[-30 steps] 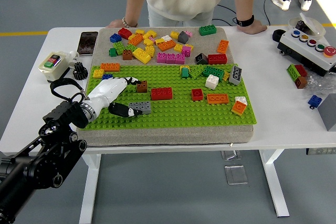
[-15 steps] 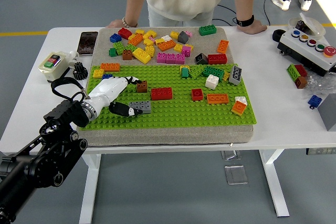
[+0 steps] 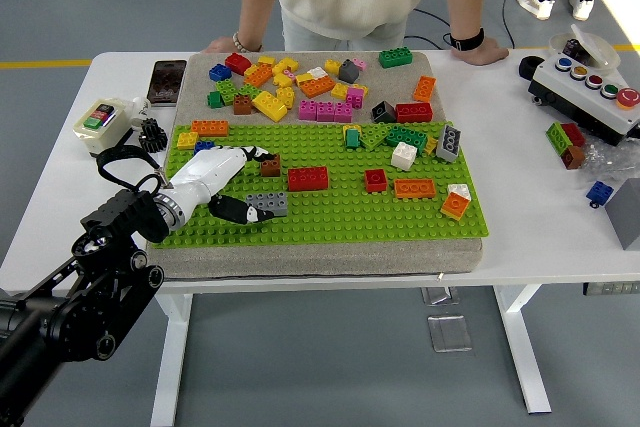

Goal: Pick up the brick,pile it on top of brick,press brick,pick up the brick,pile it on top of brick,press brick

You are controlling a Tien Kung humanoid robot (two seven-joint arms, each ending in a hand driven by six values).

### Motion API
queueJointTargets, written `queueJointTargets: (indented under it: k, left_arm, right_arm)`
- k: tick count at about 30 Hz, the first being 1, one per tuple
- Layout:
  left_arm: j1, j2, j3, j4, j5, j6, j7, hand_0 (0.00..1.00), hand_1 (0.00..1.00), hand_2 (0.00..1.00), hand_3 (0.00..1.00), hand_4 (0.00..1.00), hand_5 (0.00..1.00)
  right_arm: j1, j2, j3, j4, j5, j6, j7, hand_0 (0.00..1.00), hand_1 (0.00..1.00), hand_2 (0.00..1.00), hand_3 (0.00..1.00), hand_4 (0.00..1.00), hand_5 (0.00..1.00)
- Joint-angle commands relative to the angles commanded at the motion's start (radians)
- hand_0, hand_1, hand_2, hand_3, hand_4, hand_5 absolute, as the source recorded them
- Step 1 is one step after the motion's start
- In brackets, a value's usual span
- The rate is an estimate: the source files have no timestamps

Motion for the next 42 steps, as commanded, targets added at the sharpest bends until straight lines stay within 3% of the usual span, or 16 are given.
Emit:
queueJointTargets:
  k: [4,14,20,29,42]
  left_arm:
    - [-0.005,0.013,-0.012,-0.010,0.000,0.005,-0.005,0.874,0.811,0.815,0.819,0.955,0.317]
    - [-0.021,0.065,-0.023,0.033,0.000,0.026,-0.023,0.874,0.807,0.809,0.815,0.957,0.318]
    - [-0.036,0.081,-0.027,0.060,0.000,0.037,-0.031,0.874,0.805,0.808,0.815,0.958,0.321]
    - [-0.040,0.075,-0.014,0.114,0.000,0.047,-0.041,0.873,0.805,0.807,0.811,0.959,0.321]
    - [-0.043,0.058,-0.004,0.125,0.000,0.046,-0.042,0.873,0.802,0.801,0.803,0.953,0.312]
  right_arm:
    - [0.001,0.001,0.001,0.000,0.000,-0.001,0.002,0.753,0.687,0.733,0.738,0.998,0.638]
    - [0.001,0.003,0.000,0.000,-0.001,-0.002,0.002,0.754,0.687,0.733,0.739,0.998,0.638]
    - [0.002,0.002,0.000,0.000,-0.002,-0.001,-0.001,0.754,0.687,0.733,0.738,0.998,0.637]
    - [0.003,0.004,-0.002,0.000,0.000,-0.002,-0.001,0.755,0.687,0.733,0.739,0.998,0.637]
    - [0.003,0.003,-0.001,0.000,0.001,-0.003,-0.002,0.755,0.687,0.733,0.740,0.998,0.636]
